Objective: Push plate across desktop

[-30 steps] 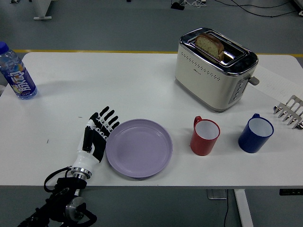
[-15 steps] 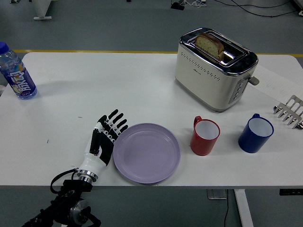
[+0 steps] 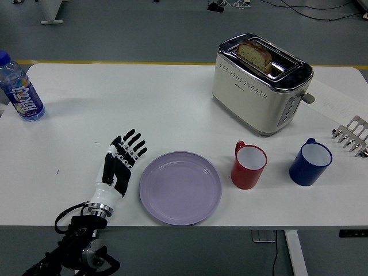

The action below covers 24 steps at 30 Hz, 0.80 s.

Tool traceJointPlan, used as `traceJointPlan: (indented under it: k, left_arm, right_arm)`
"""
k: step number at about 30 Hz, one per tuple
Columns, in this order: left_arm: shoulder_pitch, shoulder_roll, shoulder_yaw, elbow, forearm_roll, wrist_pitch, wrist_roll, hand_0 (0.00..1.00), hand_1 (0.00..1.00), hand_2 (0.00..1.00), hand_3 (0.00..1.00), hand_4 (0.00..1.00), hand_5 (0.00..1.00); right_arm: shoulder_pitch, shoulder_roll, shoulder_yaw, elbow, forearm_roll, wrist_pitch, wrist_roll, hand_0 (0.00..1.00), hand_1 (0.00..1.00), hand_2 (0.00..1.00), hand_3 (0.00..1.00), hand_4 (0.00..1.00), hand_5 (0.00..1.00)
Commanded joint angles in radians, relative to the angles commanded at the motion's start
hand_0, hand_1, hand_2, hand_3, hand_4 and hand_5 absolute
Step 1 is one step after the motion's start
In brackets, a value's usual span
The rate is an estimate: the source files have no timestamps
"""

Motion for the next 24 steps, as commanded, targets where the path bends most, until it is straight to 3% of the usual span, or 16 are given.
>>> traceJointPlan:
  k: [4,5,6,9,12,17,24]
  left_arm:
    - [-0.008,0.021,-0.090,-0.007,0.029,0.008,0.019,0.791,0.831,0.843,0.789,0.491,0.998]
    - [-0.010,0.032,-0.122,-0.011,0.043,0.003,0.033,0.667,0.721,0.719,0.673,0.492,0.998]
    - [-0.011,0.043,-0.150,-0.017,0.054,-0.004,0.046,0.667,0.721,0.719,0.673,0.492,0.998]
    - [-0.011,0.083,-0.225,-0.041,0.078,-0.036,0.112,0.667,0.721,0.719,0.673,0.492,0.998]
    - [-0.012,0.139,-0.302,-0.067,0.103,-0.099,0.225,0.642,0.710,0.704,0.667,0.503,0.998]
    - [-0.012,0.213,-0.392,-0.085,0.093,-0.181,0.337,0.651,0.717,0.706,0.674,0.512,0.998]
    - [0.012,0.298,-0.501,-0.077,0.048,-0.216,0.389,0.657,0.720,0.707,0.676,0.523,0.998]
  right_arm:
    - [-0.001,-0.001,-0.001,0.000,0.001,0.000,0.001,0.564,0.555,0.669,0.596,0.324,0.429]
    - [-0.002,-0.001,-0.002,0.000,0.002,0.001,0.001,0.564,0.555,0.668,0.596,0.325,0.430]
    - [-0.002,-0.001,-0.004,0.000,0.004,0.001,0.002,0.564,0.555,0.668,0.596,0.325,0.430]
    - [-0.001,-0.002,-0.010,0.000,0.013,0.001,0.005,0.564,0.555,0.668,0.596,0.325,0.430]
    - [0.000,-0.001,-0.018,-0.001,0.027,0.001,0.009,0.564,0.555,0.668,0.596,0.325,0.435]
    - [0.001,-0.001,-0.024,-0.001,0.037,0.000,0.011,0.564,0.554,0.668,0.596,0.325,0.437]
    - [0.003,0.000,-0.031,-0.001,0.049,0.001,0.013,0.564,0.554,0.668,0.596,0.325,0.436]
